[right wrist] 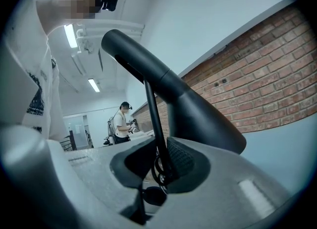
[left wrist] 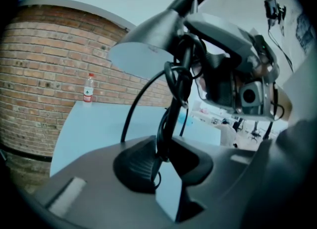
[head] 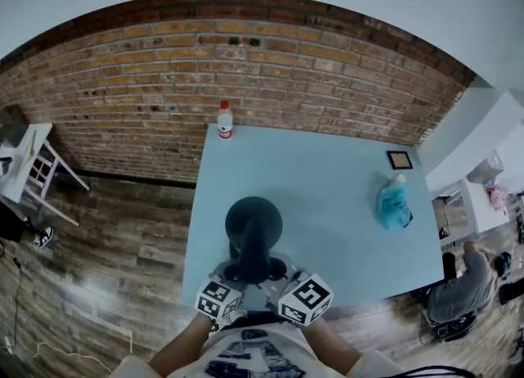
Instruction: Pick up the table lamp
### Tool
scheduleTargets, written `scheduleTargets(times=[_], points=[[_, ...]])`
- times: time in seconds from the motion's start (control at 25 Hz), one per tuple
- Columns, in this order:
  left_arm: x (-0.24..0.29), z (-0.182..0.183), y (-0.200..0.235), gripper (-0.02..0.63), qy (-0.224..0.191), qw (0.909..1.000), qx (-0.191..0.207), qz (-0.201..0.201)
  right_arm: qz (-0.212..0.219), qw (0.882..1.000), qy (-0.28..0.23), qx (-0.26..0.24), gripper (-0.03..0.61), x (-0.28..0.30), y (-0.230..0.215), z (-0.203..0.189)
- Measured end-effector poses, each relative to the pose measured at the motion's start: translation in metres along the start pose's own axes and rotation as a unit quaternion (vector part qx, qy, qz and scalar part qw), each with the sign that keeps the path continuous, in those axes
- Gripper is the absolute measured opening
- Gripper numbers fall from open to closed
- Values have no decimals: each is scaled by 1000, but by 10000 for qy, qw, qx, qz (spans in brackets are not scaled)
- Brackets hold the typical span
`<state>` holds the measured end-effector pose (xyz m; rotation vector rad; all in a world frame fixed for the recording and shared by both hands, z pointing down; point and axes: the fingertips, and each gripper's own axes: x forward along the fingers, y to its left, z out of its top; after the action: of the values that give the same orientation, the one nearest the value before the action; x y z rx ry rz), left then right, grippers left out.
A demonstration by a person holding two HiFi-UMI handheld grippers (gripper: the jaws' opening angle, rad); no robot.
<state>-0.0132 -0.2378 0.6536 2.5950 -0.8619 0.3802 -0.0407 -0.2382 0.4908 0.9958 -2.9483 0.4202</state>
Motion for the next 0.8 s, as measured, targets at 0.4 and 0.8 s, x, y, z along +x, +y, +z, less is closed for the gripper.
scheduleTargets(times=[0.4,0.8], points=[[-1,3,0,61,-52,9999,86,47,-16,10000,54,-13,54,0,1,2],[-6,8,-5,60,-62,9999,67,118,-30,10000,16,57,51,-5,3,10]])
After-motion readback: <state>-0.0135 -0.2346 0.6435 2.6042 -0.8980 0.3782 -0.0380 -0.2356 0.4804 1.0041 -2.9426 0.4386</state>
